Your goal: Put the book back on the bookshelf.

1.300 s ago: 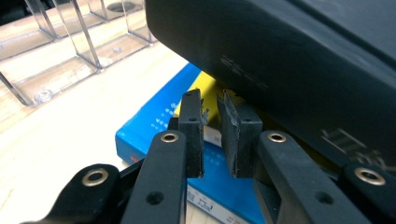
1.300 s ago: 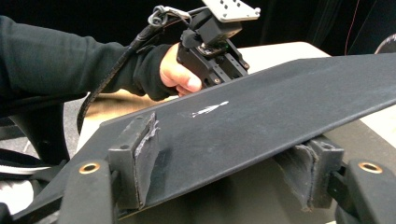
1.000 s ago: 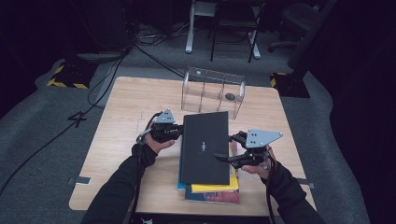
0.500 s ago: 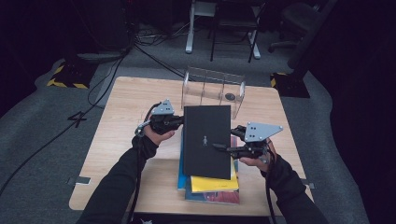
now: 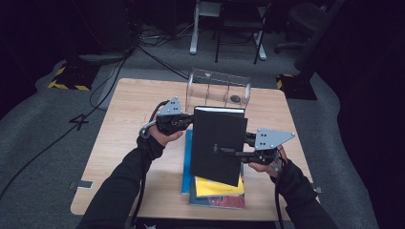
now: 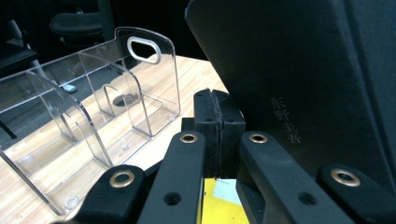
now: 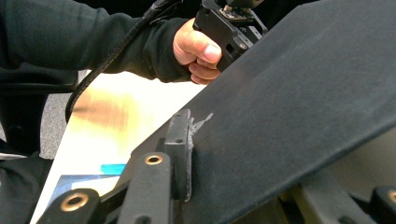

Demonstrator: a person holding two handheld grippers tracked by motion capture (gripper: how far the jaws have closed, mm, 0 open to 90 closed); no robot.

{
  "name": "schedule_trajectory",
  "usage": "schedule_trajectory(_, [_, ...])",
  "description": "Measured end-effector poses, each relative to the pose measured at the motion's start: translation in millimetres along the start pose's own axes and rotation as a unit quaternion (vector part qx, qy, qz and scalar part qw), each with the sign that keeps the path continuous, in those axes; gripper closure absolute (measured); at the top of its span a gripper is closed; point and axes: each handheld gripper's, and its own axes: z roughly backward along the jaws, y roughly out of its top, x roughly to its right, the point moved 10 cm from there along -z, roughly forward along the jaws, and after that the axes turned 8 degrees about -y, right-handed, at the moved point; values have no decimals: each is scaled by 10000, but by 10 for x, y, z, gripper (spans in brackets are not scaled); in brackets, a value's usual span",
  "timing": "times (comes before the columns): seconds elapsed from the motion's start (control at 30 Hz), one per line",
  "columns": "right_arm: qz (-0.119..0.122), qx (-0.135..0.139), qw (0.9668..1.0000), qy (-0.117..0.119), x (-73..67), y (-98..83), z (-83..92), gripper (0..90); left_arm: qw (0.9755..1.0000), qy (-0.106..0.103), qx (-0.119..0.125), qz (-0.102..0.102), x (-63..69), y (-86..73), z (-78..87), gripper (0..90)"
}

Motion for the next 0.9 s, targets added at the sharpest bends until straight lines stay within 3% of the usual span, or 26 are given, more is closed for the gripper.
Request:
schedule_trajectory(0.23, [154, -35, 9998, -78, 23, 1, 44, 696, 10000, -6, 47, -87, 61, 61, 70, 897])
schedule_trajectory(0.4, [292, -64, 9995, -36, -33, -17, 73, 701, 9996, -91, 136, -208, 174, 104, 107, 896])
schedule_trajectory(0.67, [190, 19, 9998, 43, -112, -118, 133, 726, 9991, -171, 318, -237, 364, 146, 157, 858])
schedule_trajectory(0.83, [179, 4, 9998, 82, -178, -176, 169, 739, 9983, -241, 389, -358, 502, 165, 198, 784])
schedule_trajectory(0.9, [196, -4, 9997, 108, -204, -196, 184, 743, 9985, -167, 402, -344, 522, 171, 203, 754])
